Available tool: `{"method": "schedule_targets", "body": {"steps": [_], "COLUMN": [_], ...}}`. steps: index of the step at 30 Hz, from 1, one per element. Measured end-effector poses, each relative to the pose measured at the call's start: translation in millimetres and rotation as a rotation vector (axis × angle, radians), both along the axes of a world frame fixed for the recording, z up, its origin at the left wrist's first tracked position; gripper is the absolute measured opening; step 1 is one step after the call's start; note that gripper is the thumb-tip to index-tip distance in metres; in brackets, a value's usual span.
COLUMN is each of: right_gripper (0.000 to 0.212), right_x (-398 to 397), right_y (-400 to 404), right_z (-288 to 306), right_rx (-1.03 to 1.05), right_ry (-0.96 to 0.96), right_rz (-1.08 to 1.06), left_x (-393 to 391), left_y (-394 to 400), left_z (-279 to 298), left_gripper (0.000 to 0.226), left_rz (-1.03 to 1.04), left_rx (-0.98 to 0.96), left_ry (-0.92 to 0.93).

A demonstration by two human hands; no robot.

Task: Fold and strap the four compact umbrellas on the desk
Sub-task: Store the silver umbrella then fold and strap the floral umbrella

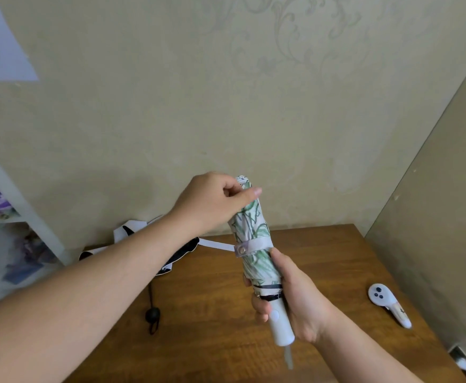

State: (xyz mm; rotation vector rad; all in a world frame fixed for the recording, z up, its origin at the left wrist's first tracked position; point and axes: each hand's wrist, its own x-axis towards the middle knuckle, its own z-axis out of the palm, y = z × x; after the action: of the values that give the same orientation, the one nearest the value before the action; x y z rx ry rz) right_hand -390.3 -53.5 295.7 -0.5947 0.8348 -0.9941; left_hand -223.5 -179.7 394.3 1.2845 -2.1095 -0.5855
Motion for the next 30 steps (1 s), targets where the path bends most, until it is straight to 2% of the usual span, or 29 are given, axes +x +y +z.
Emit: {"method": "schedule_targets", "body": {"steps": [3,5,8,11,12,14,16,17,18,20,22,25,27,30], "right_gripper": [0.045,0.044,0.041,0.042,0.044,0.047,0.043,0.044,0.046,0.047,0.048,0.056,0.048,0.033], "right_x": [4,5,0,-6,-8,-11,-10,-8,-7,-7,-15,-34,-49,-76], "right_y": [0,0,2,4,3,1,-3,-5,-6,-5,0,20,38,69], "right_z": [2,3,2,-2,-3,-6,-10,-13,-16,-18,-20,-19,-21,-35], "right_rx": [-0.12,-0.176,-0.193,-0.172,-0.152,-0.095,-0.066,-0.064,-0.063,-0.06,-0.042,-0.022,-0.029,0.023], "right_ry": [0.074,0.106,0.084,-0.028,-0.093,-0.278,-0.467,-0.527,-0.563,-0.576,-0.466,-0.038,0.149,0.309], "right_rz": [-0.03,-0.037,-0.045,0.029,0.074,0.216,0.351,0.388,0.411,0.423,0.357,0.104,-0.03,-0.154], "left_x": [-8,-9,-6,-7,-10,-15,-18,-21,-24,-34,-48,-72,-91,-125], "left_y": [0,-3,-8,-8,-8,-7,-10,-9,-10,-11,-12,-11,-7,3], "left_z": [3,3,1,-7,-10,-15,-22,-24,-27,-31,-33,-40,-47,-63], "left_gripper": [0.044,0.041,0.038,0.056,0.065,0.07,0.047,0.032,0.026,0.027,0.031,0.034,0.042,0.043], "left_rz": [0.149,0.138,0.085,0.078,0.07,0.006,-0.145,-0.197,-0.208,-0.172,-0.107,-0.034,0.032,0.107], "left_rx": [-0.084,-0.045,0.11,0.185,0.254,0.546,0.91,1.025,1.065,1.052,1.028,0.943,0.894,0.892], "left_ry": [-0.21,-0.195,0.018,0.197,0.287,0.547,0.799,0.89,0.94,0.926,0.871,0.91,0.94,0.954]}}
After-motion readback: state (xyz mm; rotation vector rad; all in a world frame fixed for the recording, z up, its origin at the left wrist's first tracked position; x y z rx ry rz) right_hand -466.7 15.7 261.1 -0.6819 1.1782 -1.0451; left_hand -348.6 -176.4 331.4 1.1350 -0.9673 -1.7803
